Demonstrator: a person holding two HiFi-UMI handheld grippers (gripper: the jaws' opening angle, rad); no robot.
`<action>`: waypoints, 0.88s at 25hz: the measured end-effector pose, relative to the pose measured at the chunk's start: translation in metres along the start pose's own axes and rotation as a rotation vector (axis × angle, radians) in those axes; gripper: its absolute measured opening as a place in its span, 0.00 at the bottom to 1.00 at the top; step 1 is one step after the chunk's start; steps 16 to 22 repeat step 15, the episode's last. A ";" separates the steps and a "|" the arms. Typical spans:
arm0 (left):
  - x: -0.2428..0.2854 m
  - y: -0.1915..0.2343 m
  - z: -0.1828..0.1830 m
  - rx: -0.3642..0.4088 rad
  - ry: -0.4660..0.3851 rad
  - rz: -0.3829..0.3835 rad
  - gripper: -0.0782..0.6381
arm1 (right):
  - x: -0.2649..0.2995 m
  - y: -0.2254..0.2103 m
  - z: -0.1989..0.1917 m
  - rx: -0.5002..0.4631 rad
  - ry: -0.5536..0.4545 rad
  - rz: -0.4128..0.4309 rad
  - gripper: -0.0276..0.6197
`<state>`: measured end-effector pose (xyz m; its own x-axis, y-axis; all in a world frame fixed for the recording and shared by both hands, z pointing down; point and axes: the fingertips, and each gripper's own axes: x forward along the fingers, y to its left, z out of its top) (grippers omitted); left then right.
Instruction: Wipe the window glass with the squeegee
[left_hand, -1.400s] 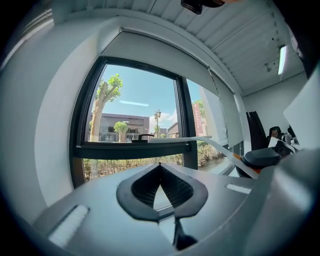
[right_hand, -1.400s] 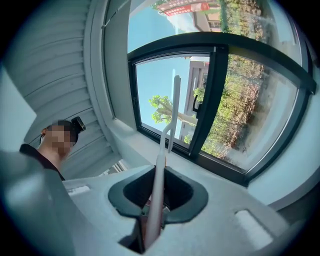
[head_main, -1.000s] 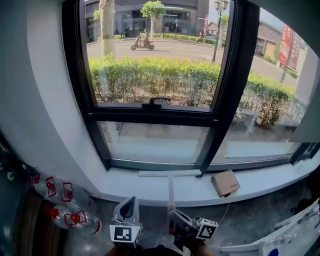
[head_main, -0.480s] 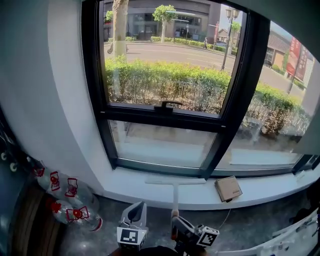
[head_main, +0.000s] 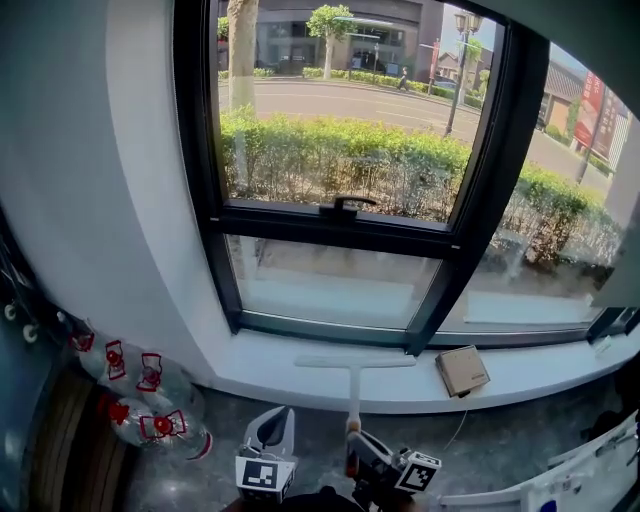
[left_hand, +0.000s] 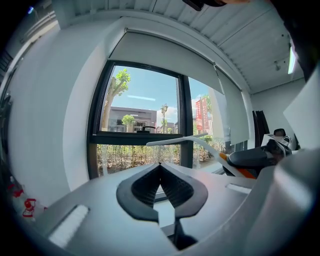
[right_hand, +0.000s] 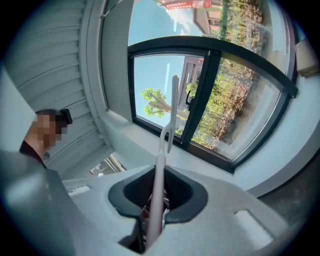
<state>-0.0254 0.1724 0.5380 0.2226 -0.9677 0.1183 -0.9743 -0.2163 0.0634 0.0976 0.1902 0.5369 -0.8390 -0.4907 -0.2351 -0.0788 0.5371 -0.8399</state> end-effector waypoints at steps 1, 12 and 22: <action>-0.001 0.001 0.001 -0.001 0.000 0.001 0.13 | -0.001 -0.002 -0.001 -0.010 0.002 -0.009 0.11; -0.008 0.000 0.000 -0.003 -0.001 -0.035 0.13 | -0.006 0.003 -0.011 -0.029 -0.009 -0.038 0.11; -0.009 0.000 0.000 -0.002 -0.008 -0.038 0.13 | -0.006 0.003 -0.011 -0.034 -0.008 -0.039 0.11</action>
